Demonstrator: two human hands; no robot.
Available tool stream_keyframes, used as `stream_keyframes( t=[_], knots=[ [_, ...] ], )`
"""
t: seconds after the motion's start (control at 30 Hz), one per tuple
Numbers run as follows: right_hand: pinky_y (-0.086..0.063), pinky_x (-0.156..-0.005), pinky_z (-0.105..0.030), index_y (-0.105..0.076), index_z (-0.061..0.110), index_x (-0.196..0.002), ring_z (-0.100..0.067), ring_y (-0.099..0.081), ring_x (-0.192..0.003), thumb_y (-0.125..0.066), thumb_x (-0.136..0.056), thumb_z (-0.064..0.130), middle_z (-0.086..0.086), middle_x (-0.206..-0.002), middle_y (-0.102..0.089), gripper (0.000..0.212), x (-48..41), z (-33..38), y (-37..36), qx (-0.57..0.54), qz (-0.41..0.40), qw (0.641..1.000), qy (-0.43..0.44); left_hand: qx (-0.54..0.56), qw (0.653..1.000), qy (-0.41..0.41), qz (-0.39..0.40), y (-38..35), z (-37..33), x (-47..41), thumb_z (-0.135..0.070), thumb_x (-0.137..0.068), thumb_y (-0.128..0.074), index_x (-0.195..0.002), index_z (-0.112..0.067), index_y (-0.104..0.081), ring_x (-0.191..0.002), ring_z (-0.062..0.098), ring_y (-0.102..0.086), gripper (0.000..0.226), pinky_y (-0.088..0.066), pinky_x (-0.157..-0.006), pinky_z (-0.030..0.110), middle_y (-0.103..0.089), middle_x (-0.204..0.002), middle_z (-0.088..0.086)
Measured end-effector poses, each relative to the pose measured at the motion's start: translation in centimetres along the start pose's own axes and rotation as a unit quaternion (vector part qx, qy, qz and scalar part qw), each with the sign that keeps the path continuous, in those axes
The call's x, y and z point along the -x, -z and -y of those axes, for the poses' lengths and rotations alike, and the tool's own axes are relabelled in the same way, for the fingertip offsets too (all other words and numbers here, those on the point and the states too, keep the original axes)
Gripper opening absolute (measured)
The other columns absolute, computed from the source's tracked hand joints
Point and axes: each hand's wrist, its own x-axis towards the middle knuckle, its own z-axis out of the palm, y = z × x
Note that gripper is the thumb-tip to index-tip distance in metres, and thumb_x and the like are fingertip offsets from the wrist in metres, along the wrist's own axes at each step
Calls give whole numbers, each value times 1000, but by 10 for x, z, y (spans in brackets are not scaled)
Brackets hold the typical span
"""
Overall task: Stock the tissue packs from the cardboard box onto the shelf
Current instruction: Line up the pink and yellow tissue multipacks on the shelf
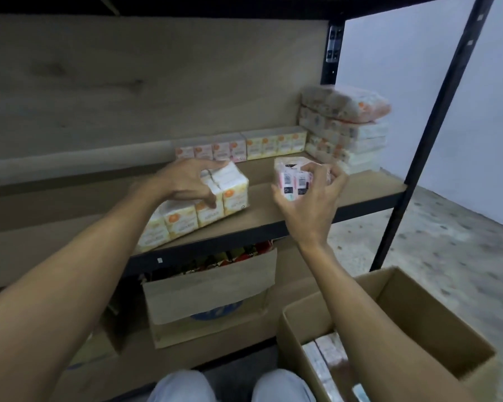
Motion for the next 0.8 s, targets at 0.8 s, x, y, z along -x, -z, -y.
stream_keyframes(
  t=[0.8],
  knots=[
    [-14,-119,-38,-43,40,-141,-11,-15,-146,-87,-58,45,8,-159,-19,93,-87,-29,7,18,476,874,97,-44,994,-50,-83,-18,26,3,-60,-79,-64,-142,-48,-34,-142,21,-26,70,-24,-112,57,-29,-155,-8]
  ],
)
